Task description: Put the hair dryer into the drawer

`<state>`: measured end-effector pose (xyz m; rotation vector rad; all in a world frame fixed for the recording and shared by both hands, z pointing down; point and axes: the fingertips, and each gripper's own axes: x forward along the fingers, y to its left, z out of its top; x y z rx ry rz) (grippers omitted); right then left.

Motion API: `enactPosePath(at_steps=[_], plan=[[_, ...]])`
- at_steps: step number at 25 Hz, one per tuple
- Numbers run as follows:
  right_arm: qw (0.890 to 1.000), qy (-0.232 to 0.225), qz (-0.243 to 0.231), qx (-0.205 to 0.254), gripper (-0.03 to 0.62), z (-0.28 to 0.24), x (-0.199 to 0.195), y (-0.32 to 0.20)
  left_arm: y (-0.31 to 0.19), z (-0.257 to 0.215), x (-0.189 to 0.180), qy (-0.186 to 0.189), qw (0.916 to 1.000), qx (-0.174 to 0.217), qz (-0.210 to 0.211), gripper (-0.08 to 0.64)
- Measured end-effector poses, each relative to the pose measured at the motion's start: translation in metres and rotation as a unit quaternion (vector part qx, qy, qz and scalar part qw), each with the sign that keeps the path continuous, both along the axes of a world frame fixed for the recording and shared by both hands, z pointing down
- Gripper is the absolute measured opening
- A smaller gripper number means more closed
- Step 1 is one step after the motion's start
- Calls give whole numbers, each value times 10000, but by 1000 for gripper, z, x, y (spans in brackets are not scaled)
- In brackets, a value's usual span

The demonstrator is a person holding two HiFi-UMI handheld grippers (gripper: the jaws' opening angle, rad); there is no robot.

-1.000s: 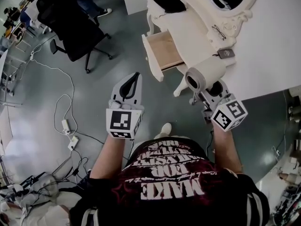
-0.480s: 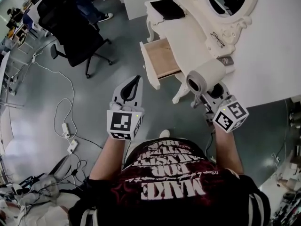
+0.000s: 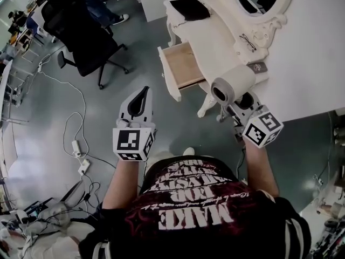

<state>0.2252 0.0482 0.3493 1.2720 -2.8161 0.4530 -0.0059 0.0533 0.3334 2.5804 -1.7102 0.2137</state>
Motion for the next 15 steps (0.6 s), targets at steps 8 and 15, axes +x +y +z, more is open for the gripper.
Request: enactPosePath(at_steps=[8,15], plan=[[9996,-161,-21,-242,230,13,-6,12,13,3,-2,-36,9999,-103,20,5],[9990,-298,154,-308,230,23,-6,7,8,14,-4,-112,9997,-194,125,5]])
